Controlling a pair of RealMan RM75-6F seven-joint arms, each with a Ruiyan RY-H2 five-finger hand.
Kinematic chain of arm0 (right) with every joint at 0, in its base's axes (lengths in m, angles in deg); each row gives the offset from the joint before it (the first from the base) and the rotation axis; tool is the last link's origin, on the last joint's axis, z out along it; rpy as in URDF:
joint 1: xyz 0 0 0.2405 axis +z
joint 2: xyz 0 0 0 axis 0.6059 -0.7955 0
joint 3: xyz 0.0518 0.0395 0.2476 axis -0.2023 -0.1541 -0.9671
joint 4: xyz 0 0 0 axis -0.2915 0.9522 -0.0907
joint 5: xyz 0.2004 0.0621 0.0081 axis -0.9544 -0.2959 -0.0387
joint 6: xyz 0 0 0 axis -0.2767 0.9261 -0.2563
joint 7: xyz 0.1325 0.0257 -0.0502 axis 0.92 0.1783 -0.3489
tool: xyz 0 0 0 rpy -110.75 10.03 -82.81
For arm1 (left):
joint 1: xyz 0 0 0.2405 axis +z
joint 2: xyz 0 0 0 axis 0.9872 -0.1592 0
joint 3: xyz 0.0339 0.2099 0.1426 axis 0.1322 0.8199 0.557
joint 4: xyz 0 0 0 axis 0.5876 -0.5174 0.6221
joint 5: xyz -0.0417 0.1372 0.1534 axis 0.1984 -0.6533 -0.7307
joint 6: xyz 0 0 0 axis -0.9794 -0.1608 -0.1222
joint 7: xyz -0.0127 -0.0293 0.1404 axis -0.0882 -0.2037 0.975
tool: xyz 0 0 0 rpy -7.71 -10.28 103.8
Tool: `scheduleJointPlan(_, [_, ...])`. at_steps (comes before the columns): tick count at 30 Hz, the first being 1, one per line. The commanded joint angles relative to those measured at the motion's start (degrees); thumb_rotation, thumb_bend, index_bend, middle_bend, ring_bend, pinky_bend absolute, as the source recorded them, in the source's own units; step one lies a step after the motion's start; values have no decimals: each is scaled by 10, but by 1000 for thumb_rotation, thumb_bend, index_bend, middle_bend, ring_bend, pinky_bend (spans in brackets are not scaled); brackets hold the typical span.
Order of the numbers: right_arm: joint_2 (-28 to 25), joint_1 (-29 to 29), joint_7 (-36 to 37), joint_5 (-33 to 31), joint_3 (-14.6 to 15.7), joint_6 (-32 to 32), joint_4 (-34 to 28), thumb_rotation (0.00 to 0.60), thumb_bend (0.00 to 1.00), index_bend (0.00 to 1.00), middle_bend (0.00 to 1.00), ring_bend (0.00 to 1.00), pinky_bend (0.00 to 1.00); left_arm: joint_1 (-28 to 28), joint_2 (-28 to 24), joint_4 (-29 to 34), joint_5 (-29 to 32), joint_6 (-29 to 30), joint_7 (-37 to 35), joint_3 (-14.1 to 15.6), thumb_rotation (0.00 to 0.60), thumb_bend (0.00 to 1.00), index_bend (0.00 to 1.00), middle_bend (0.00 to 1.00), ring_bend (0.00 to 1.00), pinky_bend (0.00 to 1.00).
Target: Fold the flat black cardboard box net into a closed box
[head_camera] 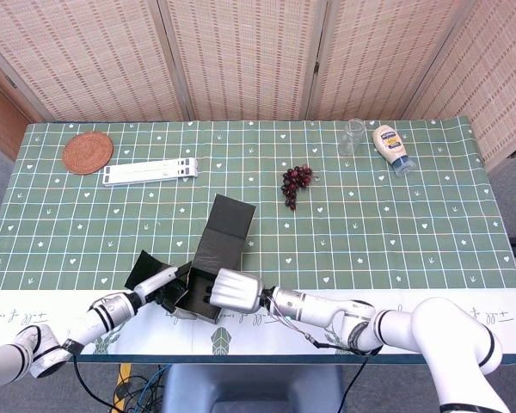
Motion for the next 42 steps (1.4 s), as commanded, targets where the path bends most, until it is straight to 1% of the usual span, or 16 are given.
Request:
scheduleJointPlan(1, [-8, -3, -16, -4, -4, 1, -6, 600, 486, 410, 414, 809, 1000, 1, 0, 1, 4, -1, 4, -3, 600, 102, 2, 71, 624, 630])
scheduleJointPlan(4, [-17, -7, -34, -11, -9, 1, -15, 600, 353, 220, 299, 793, 1000, 2, 1, 3, 11, -4, 11, -8, 600, 102, 0, 60, 624, 630])
scheduleJointPlan(5, [-19, -9, -41, -15, -11, -1, -18, 600, 322, 156, 267, 787, 1000, 2, 1, 4, 14, -5, 13, -10, 600, 102, 0, 56, 624, 630])
scheduleJointPlan(7, [-24, -15, -60, -26, -16, -4, -26, 600, 295, 60, 207, 771, 1000, 3, 1, 7, 22, -9, 16, -15, 600, 102, 0, 43, 623, 630])
scheduleJointPlan(10, [-30, -26, -76, -43, -22, -4, -38, 600, 290, 1, 171, 758, 1000, 8, -1, 13, 36, -11, 31, -23, 600, 102, 0, 13, 616, 630])
scheduleJointPlan(16, [-45, -57, -88, -82, -33, 7, -64, 600, 278, 0, 146, 752, 1000, 24, -14, 35, 57, -2, 74, -37, 600, 102, 0, 0, 458, 591])
scheduleJointPlan(22, [-82, -94, -75, -121, -40, 25, -120, 600, 275, 0, 143, 749, 1000, 45, -37, 63, 74, 13, 110, -46, 600, 102, 0, 0, 419, 590])
scheduleJointPlan(25, [-102, -112, -63, -157, -43, 16, -151, 600, 264, 0, 142, 749, 1000, 52, -48, 75, 81, 12, 124, -50, 600, 102, 0, 0, 397, 589])
scheduleJointPlan(28, [-110, -129, -55, -190, -45, 7, -169, 600, 237, 0, 143, 749, 1000, 53, -55, 86, 87, 0, 139, -52, 600, 102, 0, 0, 382, 589])
scheduleJointPlan(30, [-111, -136, -47, -207, -46, 0, -176, 600, 219, 0, 143, 749, 1000, 52, -56, 90, 92, -10, 148, -55, 600, 102, 0, 0, 336, 586])
scheduleJointPlan(32, [-111, -143, -41, -218, -48, -3, -178, 600, 204, 0, 142, 748, 1000, 50, -56, 94, 96, -21, 156, -58, 600, 101, 0, 0, 264, 564])
scheduleJointPlan(34, [-111, -147, -41, -225, -50, -3, -177, 600, 195, 0, 142, 747, 1000, 48, -58, 99, 97, -31, 163, -60, 600, 102, 0, 0, 161, 504])
scheduleJointPlan(36, [-111, -150, -42, -232, -52, -6, -178, 600, 183, 0, 142, 747, 1000, 47, -60, 102, 99, -36, 169, -64, 600, 102, 0, 0, 42, 393])
scheduleJointPlan(39, [-113, -153, -38, -241, -57, -11, -182, 600, 164, 0, 142, 747, 1000, 47, -61, 104, 103, -40, 184, -70, 600, 102, 0, 0, 0, 244])
scheduleJointPlan(41, [-113, -156, -37, -247, -60, -12, -184, 600, 157, 0, 142, 747, 1000, 49, -60, 106, 106, -42, 194, -74, 600, 102, 0, 0, 0, 179])
scheduleJointPlan(42, [-113, -157, -36, -247, -60, -12, -184, 600, 156, 0, 142, 747, 1000, 50, -61, 107, 107, -42, 197, -76, 600, 102, 0, 0, 0, 167])
